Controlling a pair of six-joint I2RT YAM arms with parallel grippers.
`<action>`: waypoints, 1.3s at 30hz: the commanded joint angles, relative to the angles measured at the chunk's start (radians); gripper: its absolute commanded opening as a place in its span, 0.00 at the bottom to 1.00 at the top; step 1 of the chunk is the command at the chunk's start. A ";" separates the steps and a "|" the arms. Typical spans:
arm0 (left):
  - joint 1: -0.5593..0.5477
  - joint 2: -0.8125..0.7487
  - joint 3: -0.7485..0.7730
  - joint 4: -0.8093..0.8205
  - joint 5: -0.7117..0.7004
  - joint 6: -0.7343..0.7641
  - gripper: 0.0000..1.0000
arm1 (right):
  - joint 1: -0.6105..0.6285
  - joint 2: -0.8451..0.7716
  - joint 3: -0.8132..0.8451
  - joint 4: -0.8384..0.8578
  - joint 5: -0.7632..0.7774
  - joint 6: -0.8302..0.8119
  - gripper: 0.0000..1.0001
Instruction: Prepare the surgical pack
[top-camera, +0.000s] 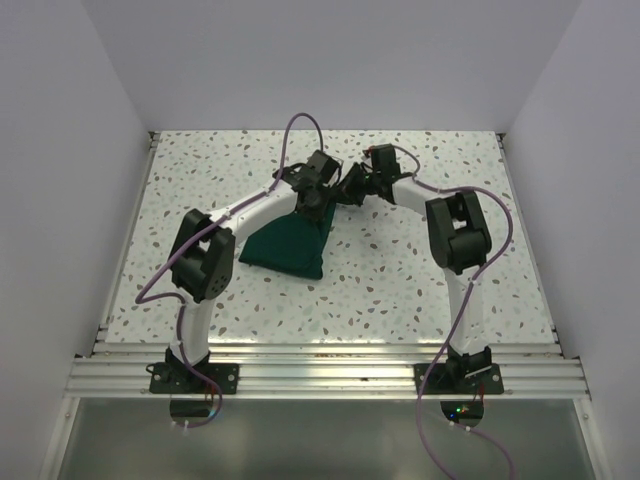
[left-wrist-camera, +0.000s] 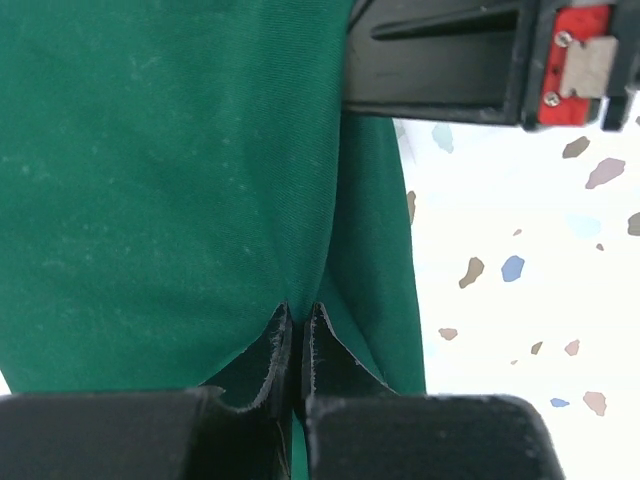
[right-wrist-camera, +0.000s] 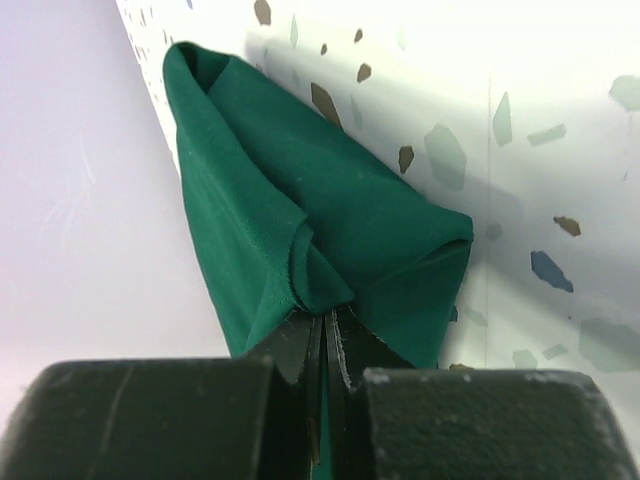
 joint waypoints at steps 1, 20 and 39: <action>-0.012 -0.047 -0.011 -0.002 0.062 0.011 0.00 | -0.042 0.028 0.063 0.034 0.089 0.006 0.00; 0.045 -0.073 0.137 -0.028 0.154 -0.031 0.69 | -0.059 -0.205 -0.120 -0.159 -0.136 -0.195 0.18; 0.108 0.031 0.107 0.016 0.324 -0.097 0.54 | 0.156 -0.308 -0.381 -0.050 -0.217 -0.189 0.08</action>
